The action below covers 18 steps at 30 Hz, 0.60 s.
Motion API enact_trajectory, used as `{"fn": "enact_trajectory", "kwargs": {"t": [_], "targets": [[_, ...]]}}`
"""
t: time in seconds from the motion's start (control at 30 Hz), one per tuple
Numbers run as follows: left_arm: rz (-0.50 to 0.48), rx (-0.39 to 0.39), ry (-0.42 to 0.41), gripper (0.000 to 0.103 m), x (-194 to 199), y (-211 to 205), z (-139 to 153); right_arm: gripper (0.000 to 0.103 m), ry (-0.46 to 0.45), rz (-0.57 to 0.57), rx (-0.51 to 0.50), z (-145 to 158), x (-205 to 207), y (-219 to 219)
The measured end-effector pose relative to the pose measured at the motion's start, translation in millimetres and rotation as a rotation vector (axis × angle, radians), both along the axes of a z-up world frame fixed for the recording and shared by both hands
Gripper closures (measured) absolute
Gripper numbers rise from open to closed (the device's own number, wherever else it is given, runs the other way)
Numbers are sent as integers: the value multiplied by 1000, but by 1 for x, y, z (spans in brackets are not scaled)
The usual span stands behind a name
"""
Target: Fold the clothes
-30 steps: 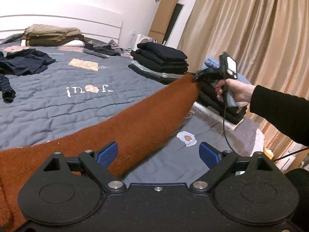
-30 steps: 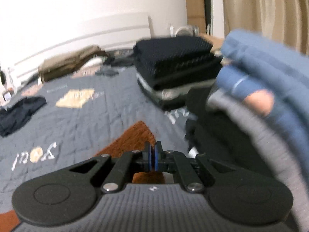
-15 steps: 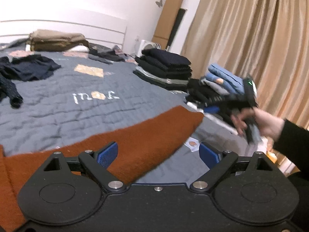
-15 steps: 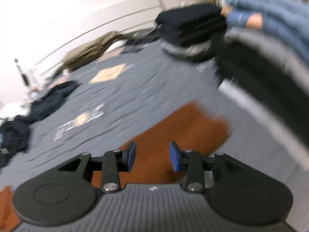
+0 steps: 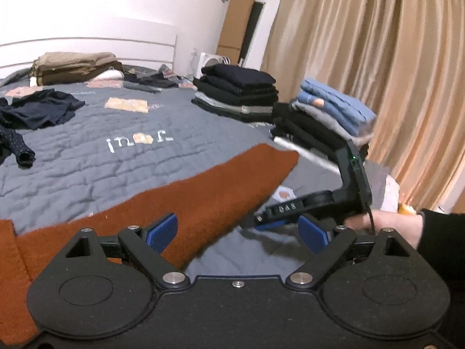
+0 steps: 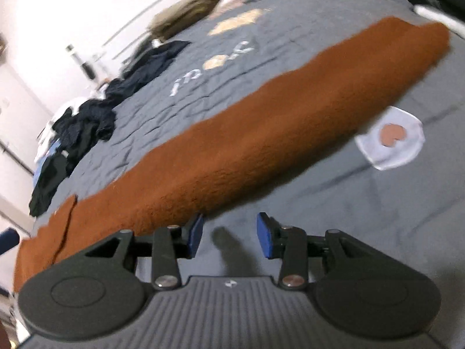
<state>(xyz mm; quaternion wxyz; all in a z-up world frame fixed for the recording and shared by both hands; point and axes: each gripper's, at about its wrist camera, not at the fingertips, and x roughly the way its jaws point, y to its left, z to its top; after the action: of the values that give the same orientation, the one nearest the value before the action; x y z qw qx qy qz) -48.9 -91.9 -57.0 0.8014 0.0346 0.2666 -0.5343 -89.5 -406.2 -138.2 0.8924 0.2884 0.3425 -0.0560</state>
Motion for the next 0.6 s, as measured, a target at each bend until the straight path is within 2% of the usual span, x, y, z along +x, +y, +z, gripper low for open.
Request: {"fn": "enact_trajectory", "kwargs": {"t": [0.1, 0.2, 0.23, 0.27, 0.37, 0.47, 0.6], "targets": [[-12, 69, -20, 20, -1, -4, -11, 63, -14, 16, -14, 3, 9, 5], [-19, 165, -69, 38, -2, -13, -26, 63, -39, 19, -1, 7, 19, 6], [-21, 198, -89, 50, -3, -16, -32, 63, -44, 17, 4, 9, 22, 5], [-23, 237, -105, 58, -2, -20, -38, 63, -49, 16, 6, 9, 24, 6], [-11, 338, -148, 71, 5, -29, -58, 63, -62, 11, 8, 11, 30, 7], [30, 424, -216, 71, 11, -35, -71, 63, -69, 6, 15, 12, 34, 8], [86, 488, -330, 70, 13, -36, -77, 63, -78, 1, 21, 14, 40, 7]]}}
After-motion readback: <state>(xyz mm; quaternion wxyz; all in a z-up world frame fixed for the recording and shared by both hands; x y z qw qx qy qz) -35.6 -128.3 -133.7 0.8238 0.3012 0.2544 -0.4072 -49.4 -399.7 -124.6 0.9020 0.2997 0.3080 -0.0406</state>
